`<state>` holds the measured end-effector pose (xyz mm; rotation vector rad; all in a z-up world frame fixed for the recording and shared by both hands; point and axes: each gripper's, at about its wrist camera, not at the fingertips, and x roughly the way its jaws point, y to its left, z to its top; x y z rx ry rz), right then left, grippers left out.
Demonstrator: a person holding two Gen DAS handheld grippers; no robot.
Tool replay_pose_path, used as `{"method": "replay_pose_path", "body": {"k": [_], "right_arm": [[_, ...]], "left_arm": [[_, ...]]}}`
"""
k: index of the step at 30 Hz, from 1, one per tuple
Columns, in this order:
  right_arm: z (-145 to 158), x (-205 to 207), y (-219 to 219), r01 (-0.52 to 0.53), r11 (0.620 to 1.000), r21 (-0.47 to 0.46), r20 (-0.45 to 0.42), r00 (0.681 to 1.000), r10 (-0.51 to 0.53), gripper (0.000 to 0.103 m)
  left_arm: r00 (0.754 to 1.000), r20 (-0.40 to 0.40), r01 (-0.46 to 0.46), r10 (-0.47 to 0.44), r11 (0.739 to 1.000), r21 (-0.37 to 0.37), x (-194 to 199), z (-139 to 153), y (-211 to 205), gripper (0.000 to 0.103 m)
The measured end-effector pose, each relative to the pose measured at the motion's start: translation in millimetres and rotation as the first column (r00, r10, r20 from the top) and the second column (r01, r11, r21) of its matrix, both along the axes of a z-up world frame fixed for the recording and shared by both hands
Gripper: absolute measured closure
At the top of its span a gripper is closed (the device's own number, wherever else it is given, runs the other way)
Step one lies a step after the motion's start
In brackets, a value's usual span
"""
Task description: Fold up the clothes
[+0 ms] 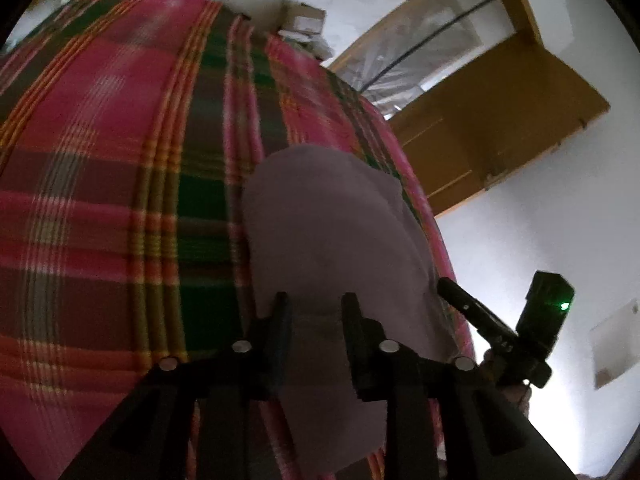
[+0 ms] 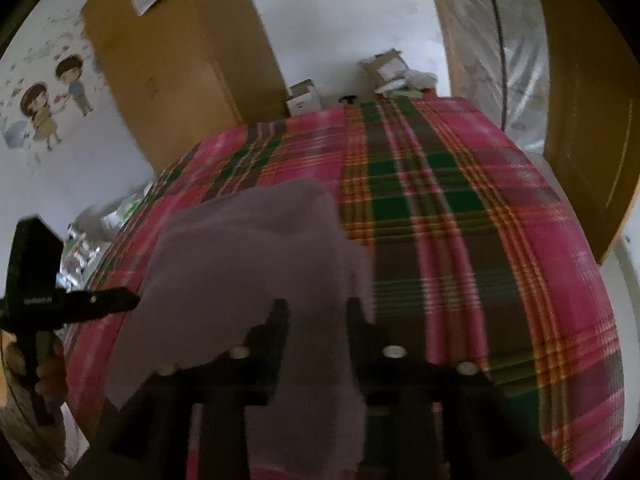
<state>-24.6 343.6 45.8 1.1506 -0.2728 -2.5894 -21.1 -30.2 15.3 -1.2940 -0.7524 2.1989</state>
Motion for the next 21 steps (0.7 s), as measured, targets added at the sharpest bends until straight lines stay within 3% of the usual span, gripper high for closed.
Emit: {"method": "replay_pose_path", "body": {"k": [4, 7, 9, 10, 14, 21], "right_arm": [[-9, -11, 18, -0.031, 0.993, -0.113, 0.076, 0.996, 0.04, 0.05], [-18, -20, 22, -0.071, 0.988, -0.134, 0.125, 0.988, 0.088, 0.044], [-24, -26, 22, -0.107, 0.982, -0.156, 0.15, 0.98, 0.131, 0.041], [-28, -30, 23, -0.124, 0.977, -0.174, 0.171, 0.973, 0.154, 0.041], [-31, -44, 27, -0.159, 0.959, -0.236, 0.185, 0.961, 0.204, 0.035], [-34, -64, 21, -0.206, 0.933, -0.295, 0.2, 0.942, 0.271, 0.03]], "left_arm": [[0.999, 0.039, 0.026, -0.028, 0.999, 0.039, -5, -6, -4, 0.074], [0.996, 0.067, 0.05, -0.059, 0.991, 0.124, -9, -13, -7, 0.073], [0.992, 0.083, 0.075, -0.092, 0.979, 0.191, -13, -19, -10, 0.045], [0.99, 0.094, 0.083, -0.105, 0.974, 0.211, -14, -22, -11, 0.04], [0.981, 0.15, 0.09, -0.124, 0.972, 0.218, -21, -33, -9, 0.04], [0.974, 0.177, 0.099, -0.14, 0.97, 0.223, -33, -34, 1, 0.04]]}}
